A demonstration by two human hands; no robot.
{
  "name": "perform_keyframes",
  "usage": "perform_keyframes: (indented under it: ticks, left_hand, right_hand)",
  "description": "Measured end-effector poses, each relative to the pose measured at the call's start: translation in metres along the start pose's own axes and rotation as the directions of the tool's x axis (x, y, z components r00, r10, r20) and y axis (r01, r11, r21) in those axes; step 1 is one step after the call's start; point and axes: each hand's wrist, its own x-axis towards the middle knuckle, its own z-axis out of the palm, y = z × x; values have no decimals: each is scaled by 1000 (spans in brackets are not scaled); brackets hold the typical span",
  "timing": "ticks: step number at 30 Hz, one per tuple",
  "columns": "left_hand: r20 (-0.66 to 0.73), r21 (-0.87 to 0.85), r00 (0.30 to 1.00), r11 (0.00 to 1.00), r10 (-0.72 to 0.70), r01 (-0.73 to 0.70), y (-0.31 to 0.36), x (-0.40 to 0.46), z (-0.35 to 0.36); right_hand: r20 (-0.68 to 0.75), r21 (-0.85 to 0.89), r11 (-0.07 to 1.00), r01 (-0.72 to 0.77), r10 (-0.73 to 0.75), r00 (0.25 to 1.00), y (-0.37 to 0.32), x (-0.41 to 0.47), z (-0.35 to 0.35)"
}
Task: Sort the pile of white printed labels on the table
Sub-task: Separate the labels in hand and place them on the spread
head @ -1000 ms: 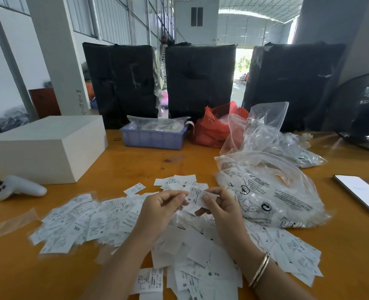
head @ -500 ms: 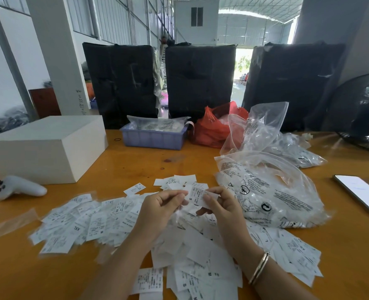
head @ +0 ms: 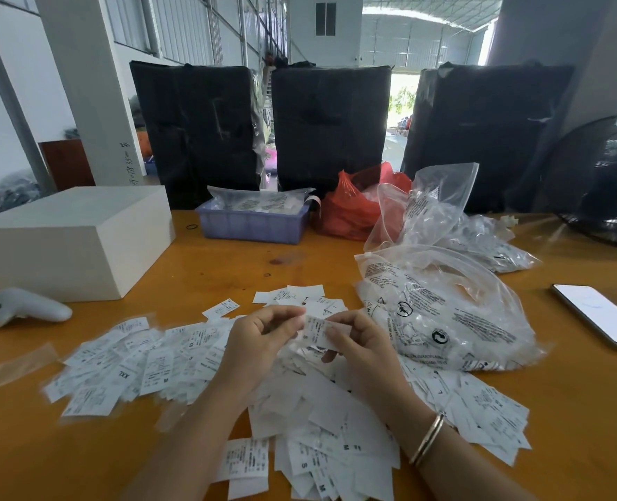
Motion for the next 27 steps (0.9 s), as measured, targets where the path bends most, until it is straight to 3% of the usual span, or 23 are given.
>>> perform_keyframes:
  ticks: [15, 27]
  left_hand:
    - [6, -73, 1000, 997, -13, 14, -4, 0, 1]
    - [28, -54, 999, 998, 27, -26, 1, -4, 3]
  right_hand:
    - [-114, 118, 992, 41, -28, 993, -1, 2, -4]
    - [-163, -52, 992, 113, -120, 979, 0, -1, 2]
